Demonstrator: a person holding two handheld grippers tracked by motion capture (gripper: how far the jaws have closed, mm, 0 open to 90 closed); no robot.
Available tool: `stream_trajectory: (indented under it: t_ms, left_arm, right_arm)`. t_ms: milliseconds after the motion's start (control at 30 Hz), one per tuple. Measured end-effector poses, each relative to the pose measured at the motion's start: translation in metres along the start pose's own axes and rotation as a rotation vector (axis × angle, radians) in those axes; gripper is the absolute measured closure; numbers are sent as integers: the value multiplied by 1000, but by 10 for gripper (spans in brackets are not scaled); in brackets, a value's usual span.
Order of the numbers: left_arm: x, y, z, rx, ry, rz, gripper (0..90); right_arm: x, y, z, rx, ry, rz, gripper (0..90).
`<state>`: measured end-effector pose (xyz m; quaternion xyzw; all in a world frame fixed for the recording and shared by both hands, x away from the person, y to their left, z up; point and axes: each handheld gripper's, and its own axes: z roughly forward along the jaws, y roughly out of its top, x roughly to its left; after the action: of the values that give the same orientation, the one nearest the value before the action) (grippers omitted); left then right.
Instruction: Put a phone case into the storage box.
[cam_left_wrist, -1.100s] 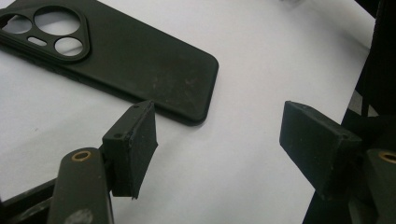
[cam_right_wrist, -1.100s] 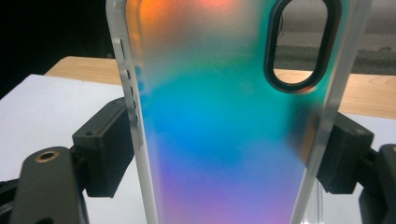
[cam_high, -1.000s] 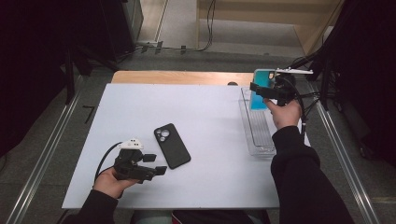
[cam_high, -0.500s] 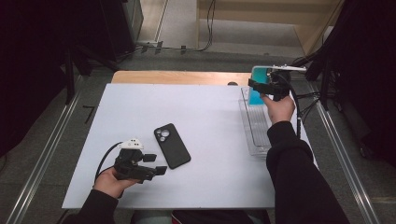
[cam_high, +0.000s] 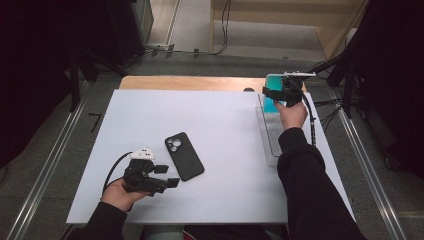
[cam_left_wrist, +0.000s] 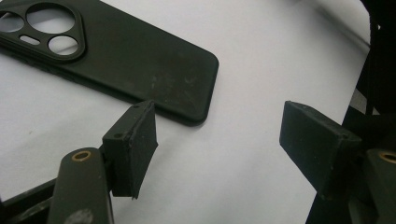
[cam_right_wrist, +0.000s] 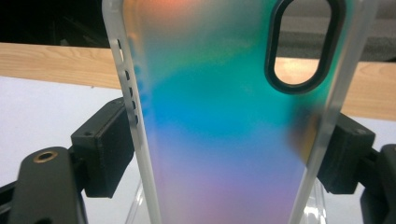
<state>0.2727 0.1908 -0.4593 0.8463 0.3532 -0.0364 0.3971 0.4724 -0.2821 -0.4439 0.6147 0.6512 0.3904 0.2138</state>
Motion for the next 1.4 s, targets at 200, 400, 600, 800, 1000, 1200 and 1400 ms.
stream_trajectory:
  t_ms: [200,400,600,800,1000,1200,1400]
  left_arm:
    - [1,0,1,6,-1,1,278]
    - [0,1,2,7,-5,3,279]
    - [0,1,2,8,-5,2,279]
    - [-1,1,2,9,-3,3,278]
    - [-1,1,2,11,-3,4,278]
    - [0,1,2,13,-4,4,279]
    - [0,1,3,13,-4,3,279]
  right_arm:
    - [0,-4,11,15,-21,-3,166]
    - [2,-2,14,-19,-10,-2,167]
    - [2,0,16,-8,-21,-22,86]
    - [-2,-1,18,18,-19,-4,6]
    - [-3,-1,17,20,-22,-10,6]
    - [-5,0,18,18,-20,-1,6]
    - [-11,1,17,18,-26,16,0]
